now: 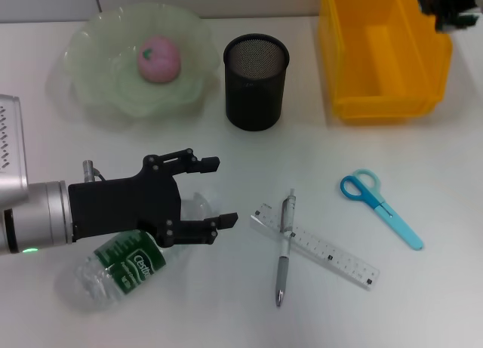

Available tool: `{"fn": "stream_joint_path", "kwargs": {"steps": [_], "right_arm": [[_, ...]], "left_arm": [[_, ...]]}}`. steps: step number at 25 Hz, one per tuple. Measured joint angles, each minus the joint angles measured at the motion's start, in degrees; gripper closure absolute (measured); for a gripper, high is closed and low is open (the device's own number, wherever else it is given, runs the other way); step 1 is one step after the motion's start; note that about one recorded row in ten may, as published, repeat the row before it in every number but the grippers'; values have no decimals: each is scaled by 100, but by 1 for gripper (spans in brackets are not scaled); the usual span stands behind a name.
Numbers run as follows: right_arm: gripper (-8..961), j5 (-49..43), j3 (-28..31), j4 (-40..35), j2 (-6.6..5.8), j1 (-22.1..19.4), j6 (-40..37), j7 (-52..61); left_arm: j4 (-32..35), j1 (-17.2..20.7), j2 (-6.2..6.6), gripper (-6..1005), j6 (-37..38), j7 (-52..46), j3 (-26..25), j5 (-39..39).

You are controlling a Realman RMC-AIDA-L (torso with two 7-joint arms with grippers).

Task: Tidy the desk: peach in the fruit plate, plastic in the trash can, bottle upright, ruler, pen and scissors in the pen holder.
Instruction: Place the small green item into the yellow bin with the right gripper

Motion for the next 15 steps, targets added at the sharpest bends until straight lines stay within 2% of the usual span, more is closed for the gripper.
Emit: {"fn": "stream_joint_path", "kwargs": {"steps": [3, 6, 10, 12, 15], "right_arm": [[931, 284, 194, 882, -7, 181, 874, -199], [931, 913, 568, 1710, -29, 370, 1420, -590], [931, 1473, 972, 2797, -156, 660, 1891, -1048], [916, 1518, 1035, 3081, -192, 731, 1994, -1172], [872, 1504, 1043, 3172, -184, 727, 2023, -1227]], "left_arm": [[-5, -14, -3, 223, 6, 3, -1, -34], [-6, -14, -3, 224, 21, 4, -7, -69], [-6, -14, -3, 226, 28, 6, 1, -74], [-6, -13, -3, 227, 29, 7, -6, -75], [-6, -13, -3, 228, 40, 8, -10, -78]]}}
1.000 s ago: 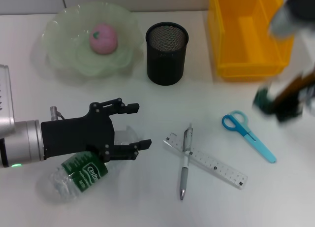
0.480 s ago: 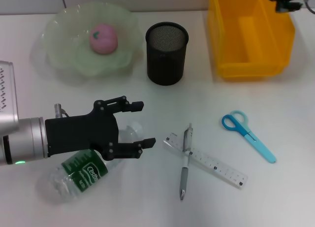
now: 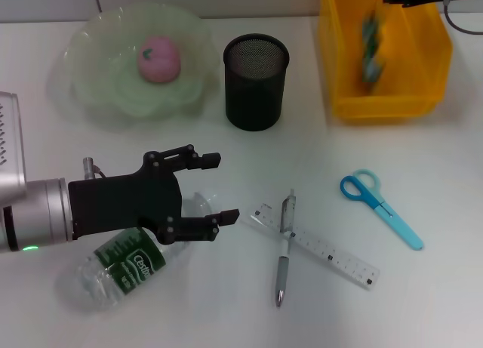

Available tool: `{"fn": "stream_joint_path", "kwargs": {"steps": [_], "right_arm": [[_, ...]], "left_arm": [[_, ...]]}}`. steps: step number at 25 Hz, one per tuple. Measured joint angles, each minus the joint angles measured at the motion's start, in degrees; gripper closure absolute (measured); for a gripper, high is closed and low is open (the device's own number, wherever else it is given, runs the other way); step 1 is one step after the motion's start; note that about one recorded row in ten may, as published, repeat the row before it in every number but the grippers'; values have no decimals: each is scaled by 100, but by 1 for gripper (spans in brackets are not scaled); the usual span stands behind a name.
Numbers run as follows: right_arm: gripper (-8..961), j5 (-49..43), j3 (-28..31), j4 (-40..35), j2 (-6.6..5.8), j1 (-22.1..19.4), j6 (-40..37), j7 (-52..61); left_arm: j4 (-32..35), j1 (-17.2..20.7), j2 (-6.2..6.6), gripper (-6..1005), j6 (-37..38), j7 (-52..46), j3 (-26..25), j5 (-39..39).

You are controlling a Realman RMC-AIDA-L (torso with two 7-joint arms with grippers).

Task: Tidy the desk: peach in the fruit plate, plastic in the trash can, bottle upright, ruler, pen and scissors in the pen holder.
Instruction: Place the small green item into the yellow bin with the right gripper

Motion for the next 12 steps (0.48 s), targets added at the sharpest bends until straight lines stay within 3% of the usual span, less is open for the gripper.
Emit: {"fn": "stream_joint_path", "kwargs": {"steps": [6, 7, 9, 12], "right_arm": [[684, 97, 3, -375, 52, -185, -236, -43], [649, 271, 3, -627, 91, -323, -381, -126], [420, 833, -14, -1139, 155, -648, -686, -413], [361, 2146, -59, -1887, 194, -1343, -1289, -1079]], "left_arm": [[3, 7, -1, 230, 58, 1, -26, -20], [5, 18, 1, 231, 70, 1, -27, -39], [8, 45, 8, 231, 92, 1, -29, -92], [30, 90, 22, 233, 231, 1, -96, -170]]}}
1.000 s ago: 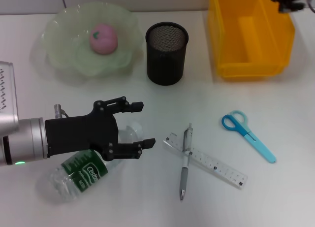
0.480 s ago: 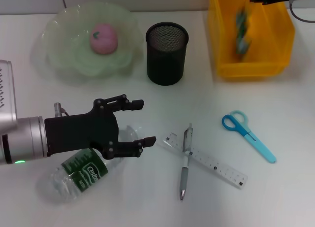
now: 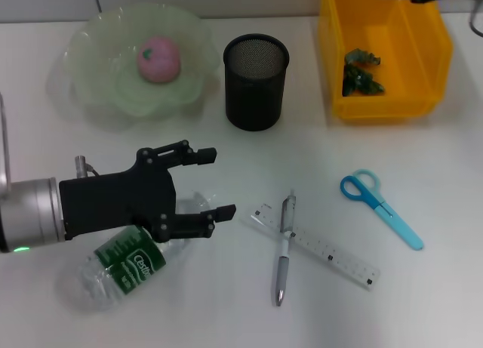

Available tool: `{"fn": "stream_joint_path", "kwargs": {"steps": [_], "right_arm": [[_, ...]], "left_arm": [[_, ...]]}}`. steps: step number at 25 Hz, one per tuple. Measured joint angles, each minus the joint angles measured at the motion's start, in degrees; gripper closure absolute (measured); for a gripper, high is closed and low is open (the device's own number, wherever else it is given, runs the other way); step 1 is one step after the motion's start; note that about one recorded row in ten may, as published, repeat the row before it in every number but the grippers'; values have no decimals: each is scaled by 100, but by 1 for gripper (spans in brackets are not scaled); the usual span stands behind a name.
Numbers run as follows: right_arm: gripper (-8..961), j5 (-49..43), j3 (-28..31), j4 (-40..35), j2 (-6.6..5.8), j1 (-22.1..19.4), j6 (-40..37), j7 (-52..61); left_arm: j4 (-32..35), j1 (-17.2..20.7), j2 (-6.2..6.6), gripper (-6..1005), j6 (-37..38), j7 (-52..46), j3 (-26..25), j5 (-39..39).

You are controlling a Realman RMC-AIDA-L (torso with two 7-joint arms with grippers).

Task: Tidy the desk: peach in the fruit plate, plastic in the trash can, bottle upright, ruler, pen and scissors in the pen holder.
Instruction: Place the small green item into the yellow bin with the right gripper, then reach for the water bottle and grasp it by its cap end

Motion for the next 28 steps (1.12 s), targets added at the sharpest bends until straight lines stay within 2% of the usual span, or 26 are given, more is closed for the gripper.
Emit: {"fn": "stream_joint_path", "kwargs": {"steps": [2, 4, 7, 10, 13, 17, 18, 19, 24, 28], "right_arm": [[321, 723, -11, -188, 0, -416, -444, -513], [281, 1625, -14, -29, 3, -886, -925, -1383], [222, 2619, -7, 814, 9, -1419, -1476, -2749], [185, 2861, 40, 1695, 4, -1685, -2022, -3925], [159, 2833, 59, 2298, -1, -1825, -2167, -4568], [151, 2760, 61, 2740, -15, -1858, -2173, -4867], [152, 2723, 61, 2803, -17, -1849, -2169, -4895], [152, 2694, 62, 2835, -19, -1837, -2168, -4909], [153, 2643, 53, 2909, -12, -1779, -2145, -4944], [153, 2640, 49, 2939, -11, -1729, -2149, -4948]], "left_arm": [[17, 18, 2, 233, 104, 0, -73, -31], [28, 29, 2, 234, 303, -2, -154, -86], [184, 46, 5, 236, 603, -152, -266, -189], [971, 233, -8, 237, 566, -933, -250, -79], [2380, 478, -20, 238, -172, -2668, 302, 650], [4293, 693, -20, 240, -1282, -5583, 1646, 2390], [4431, 678, -20, 240, -1357, -5924, 1798, 2651], [4726, 591, -23, 240, -1500, -6665, 2180, 3280], [4998, 123, -41, 242, -1765, -8456, 3327, 5159], [4772, -189, -49, 244, -1741, -9067, 3667, 5790]]}}
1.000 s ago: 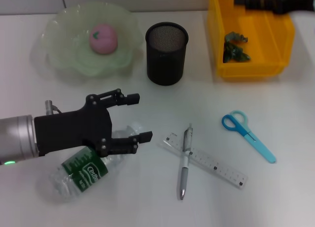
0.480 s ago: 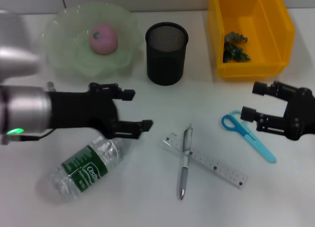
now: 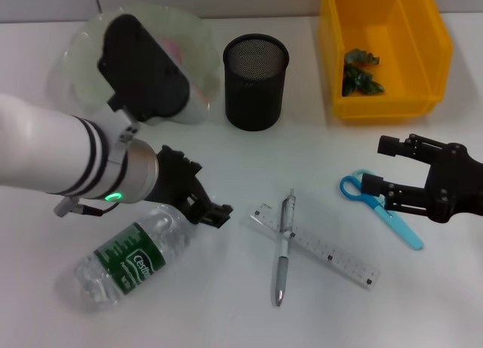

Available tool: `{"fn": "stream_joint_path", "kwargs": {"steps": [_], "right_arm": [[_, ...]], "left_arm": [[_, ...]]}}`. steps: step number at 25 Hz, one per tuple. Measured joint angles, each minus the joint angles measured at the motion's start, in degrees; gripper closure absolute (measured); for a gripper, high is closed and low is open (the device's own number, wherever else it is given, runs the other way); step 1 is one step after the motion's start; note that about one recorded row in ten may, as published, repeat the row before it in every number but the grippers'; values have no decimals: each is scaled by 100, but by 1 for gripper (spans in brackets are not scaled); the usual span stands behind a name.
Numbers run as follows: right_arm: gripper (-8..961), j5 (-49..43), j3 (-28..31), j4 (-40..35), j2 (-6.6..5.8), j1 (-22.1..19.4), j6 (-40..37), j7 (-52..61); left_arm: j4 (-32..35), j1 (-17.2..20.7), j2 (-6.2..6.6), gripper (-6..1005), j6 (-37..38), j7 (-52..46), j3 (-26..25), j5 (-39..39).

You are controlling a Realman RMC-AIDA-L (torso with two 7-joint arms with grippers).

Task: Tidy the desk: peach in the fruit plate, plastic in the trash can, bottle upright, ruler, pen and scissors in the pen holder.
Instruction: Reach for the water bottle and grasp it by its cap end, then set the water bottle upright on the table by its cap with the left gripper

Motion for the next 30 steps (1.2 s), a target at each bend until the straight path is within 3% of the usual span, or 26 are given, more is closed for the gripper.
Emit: {"fn": "stream_joint_path", "kwargs": {"steps": [8, 17, 26, 30], "right_arm": [[154, -115, 8, 95, 0, 111, -8, 0], [156, -987, -33, 162, 13, 267, -105, -281], [157, -1030, -11, 196, 19, 319, -112, -241], [158, -1030, -9, 196, 18, 311, -111, -211]], "left_arm": [[-769, -446, -9, 247, -95, -65, 47, 29], [-970, -613, -16, 251, -90, -54, -30, -5], [-1174, -802, -18, 441, 126, 33, -105, -102], [-913, -707, 3, 507, 141, 49, -141, -86]]}}
